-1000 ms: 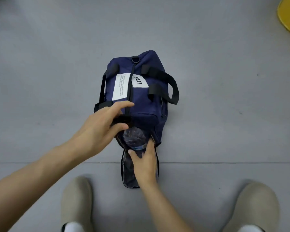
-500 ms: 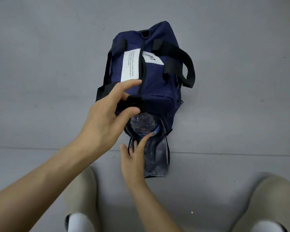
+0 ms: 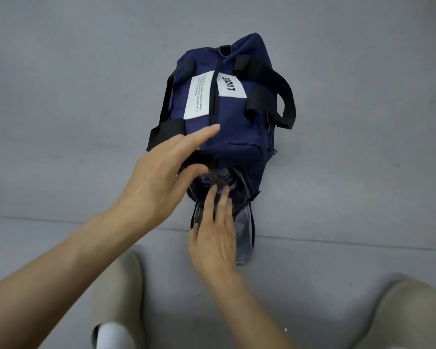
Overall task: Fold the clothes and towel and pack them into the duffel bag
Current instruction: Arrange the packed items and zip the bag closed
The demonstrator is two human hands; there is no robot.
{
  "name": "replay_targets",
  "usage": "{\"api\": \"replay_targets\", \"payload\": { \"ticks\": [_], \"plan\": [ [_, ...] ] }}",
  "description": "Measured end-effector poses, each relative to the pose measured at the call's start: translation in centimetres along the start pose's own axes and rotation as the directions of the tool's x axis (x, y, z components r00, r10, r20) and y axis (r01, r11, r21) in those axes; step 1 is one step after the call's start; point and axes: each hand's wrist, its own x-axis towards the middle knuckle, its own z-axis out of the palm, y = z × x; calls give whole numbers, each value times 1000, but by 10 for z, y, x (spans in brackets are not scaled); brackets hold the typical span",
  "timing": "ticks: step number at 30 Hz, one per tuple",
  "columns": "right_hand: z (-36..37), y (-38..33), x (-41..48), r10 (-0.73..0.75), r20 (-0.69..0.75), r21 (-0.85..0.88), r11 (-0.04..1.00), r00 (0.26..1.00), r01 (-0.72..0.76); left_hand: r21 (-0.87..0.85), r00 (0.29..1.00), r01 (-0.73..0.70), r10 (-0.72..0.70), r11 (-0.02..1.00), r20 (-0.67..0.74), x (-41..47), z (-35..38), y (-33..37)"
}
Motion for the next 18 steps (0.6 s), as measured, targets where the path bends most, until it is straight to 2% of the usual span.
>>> {"api": "replay_targets", "payload": {
  "ticks": [3, 12, 15, 18],
  "plan": [
    [6, 4, 4, -11, 63, -76, 997, 998, 16, -15, 1000, -14, 14, 1000, -5, 2, 1, 2],
    [-11, 17, 36, 50, 70, -219, 975, 996, -34, -17, 1000, -15, 15, 1000, 2, 10, -4, 2],
    [-18, 22, 39, -10, 67, -172, 985, 998, 22, 21, 1000, 6, -5, 1000, -19, 10, 0, -5],
    [-30, 31, 27, -108, 77, -43, 993, 991, 112, 57, 1000, 12, -13, 998, 25, 3, 6, -11]
  ]
}}
